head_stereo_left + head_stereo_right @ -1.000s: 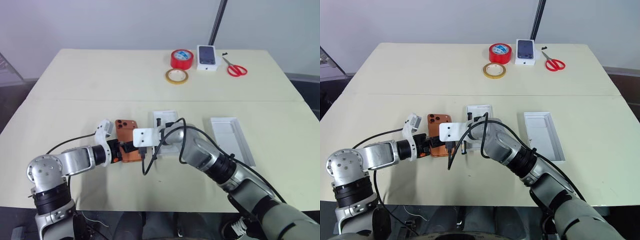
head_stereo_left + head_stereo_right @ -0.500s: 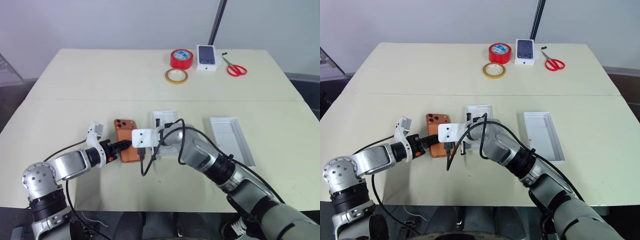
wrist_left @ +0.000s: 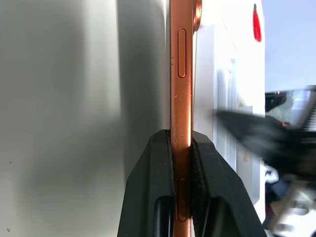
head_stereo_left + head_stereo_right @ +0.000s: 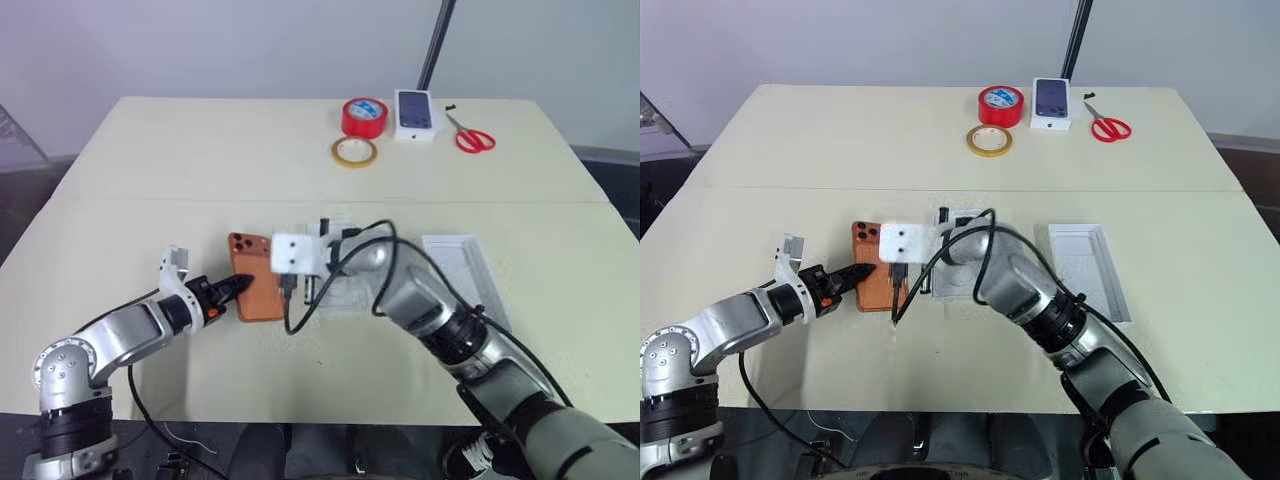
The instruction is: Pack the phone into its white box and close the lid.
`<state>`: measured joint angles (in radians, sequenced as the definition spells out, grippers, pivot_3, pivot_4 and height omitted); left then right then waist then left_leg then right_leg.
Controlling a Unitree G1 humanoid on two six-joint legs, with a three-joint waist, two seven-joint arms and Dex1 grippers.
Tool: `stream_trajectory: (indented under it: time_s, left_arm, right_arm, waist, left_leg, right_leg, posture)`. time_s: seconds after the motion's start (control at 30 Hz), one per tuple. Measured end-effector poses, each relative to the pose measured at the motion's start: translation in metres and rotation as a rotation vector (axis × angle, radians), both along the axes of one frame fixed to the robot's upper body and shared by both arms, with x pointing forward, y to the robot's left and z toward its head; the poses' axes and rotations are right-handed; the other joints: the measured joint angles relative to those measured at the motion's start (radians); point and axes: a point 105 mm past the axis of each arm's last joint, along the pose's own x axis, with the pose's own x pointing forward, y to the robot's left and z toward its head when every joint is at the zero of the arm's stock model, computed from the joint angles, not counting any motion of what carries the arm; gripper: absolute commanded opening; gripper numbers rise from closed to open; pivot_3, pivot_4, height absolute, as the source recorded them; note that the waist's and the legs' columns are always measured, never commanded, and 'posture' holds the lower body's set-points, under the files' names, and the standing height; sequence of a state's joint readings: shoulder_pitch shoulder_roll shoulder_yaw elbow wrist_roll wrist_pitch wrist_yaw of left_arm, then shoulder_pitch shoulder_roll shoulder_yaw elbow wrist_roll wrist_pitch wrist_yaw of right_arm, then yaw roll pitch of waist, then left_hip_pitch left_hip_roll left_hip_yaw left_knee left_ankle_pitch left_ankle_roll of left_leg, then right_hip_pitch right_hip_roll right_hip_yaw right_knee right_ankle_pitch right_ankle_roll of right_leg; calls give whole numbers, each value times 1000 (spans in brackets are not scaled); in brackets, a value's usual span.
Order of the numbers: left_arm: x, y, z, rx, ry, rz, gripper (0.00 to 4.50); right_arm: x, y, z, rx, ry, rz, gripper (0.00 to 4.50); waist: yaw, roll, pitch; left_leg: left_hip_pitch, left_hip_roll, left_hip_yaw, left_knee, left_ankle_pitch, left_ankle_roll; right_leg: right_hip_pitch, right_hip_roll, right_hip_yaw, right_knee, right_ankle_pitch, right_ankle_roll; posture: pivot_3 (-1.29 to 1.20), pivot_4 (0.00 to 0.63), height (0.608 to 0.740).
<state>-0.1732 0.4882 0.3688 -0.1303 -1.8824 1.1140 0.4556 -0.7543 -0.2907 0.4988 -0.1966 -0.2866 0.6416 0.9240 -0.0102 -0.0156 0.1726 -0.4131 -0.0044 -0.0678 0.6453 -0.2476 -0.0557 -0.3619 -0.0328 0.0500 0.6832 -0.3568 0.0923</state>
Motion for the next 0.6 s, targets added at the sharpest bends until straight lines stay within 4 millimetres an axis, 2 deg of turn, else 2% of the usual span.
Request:
stream_trajectory:
  time_s: [0.07, 0.17, 0.2, 0.37, 0.47, 0.6]
  left_arm:
    - [8, -6, 15, -31, -45, -4, 33]
    - [16, -27, 43, -75, -145, -53, 33]
    - [17, -36, 47, -79, -154, -78, 33]
    - [17, -85, 37, -96, -91, -198, 33]
    - [22, -101, 28, -75, -58, -226, 33]
    - [27, -110, 22, -61, -37, -230, 33]
  right_arm:
    - [-2, -21, 13, 83, 23, -33, 0]
    - [-4, -61, 18, 146, 86, -102, 0]
    - [-5, -71, 18, 159, 108, -115, 0]
    - [-12, -110, 11, 186, 191, -192, 0]
    - [-14, -123, 2, 174, 215, -246, 0]
    - [-15, -131, -2, 167, 217, -288, 0]
  waist:
    - [7, 0, 0]
    - [19, 0, 0]
    - [18, 0, 0]
    - [9, 0, 0]
    - [-1, 0, 1]
    - [-7, 0, 1]
  left_leg:
    - [-2, -1, -1, 1, 0, 0]
    - [-3, -3, -1, 1, -1, 1]
    - [-3, -3, -1, 1, -1, 1]
    - [-3, -1, 0, 1, 0, 1]
    - [-3, 0, 0, 1, 0, 1]
    - [-3, 0, 0, 1, 0, 1]
  right_leg:
    - [0, -1, -1, -1, 0, 0]
    - [0, -3, -1, -2, 0, 0]
    - [0, -3, -1, -2, 0, 0]
    - [0, 0, 0, -1, 0, 0]
    - [0, 2, 0, -1, 0, 0]
    - [-1, 3, 1, -1, 0, 0]
  posture:
    - [0, 150, 740]
    - [0, 150, 740]
    - [0, 150, 740]
    - [0, 150, 740]
    - [0, 150, 740]
    - [0, 150, 740]
